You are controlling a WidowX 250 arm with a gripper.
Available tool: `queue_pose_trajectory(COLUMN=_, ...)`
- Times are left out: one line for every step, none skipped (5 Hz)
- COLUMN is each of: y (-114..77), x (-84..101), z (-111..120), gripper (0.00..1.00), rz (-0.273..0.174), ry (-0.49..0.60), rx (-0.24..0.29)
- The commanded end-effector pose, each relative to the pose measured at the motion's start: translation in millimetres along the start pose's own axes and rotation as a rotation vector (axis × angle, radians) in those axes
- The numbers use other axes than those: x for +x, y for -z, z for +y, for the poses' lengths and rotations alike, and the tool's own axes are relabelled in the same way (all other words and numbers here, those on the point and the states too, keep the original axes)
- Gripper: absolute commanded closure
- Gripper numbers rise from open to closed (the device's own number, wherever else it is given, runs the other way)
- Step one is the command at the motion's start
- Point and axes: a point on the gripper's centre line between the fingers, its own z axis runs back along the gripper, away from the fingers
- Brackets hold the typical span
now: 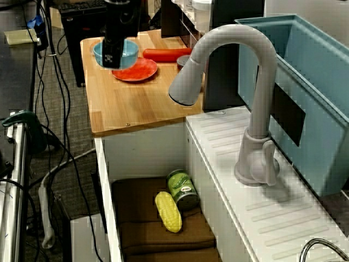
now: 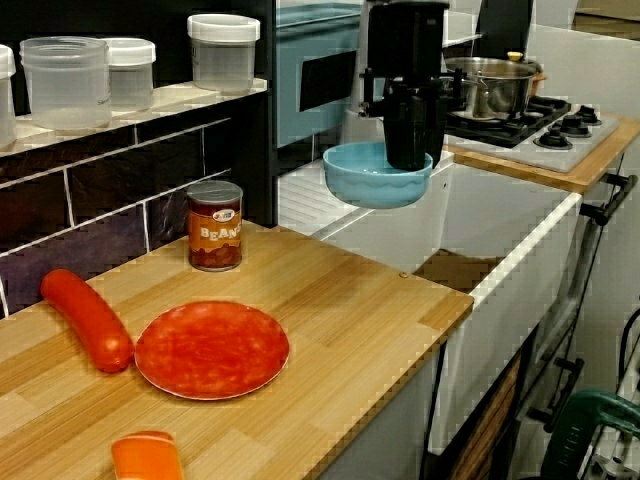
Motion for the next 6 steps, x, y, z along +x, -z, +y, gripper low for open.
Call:
queue_pose_trajectory(y=3.9, x=10.0, z=-12.7, gripper=1.00, rz=-0.017, ry=0.029, rx=0.024)
queue_pose_trajectory(y=13.5, x=20.5, z=-13.4, gripper=1.00, rz=0.000, ry=0.035, rx=0.005)
queue_pose_trajectory(y=20.8, x=26.7, z=-17.3, gripper=1.00, rz=-0.039, ry=0.040, rx=-0.041)
queue_pose_trajectory(y=30.4, x=31.5, z=-23.0, gripper=1.00, rz=-0.020, ry=0.053, rx=-0.043)
queue_pose_trajectory(y=40.3, x=36.9, z=-23.5, gripper=1.00, rz=-0.002, ry=0.038, rx=-0.048)
queue_pose_trajectory(y=47.6, x=42.2, z=-18.3, gripper=1.00, rz=0.009, ry=0.020, rx=-0.064)
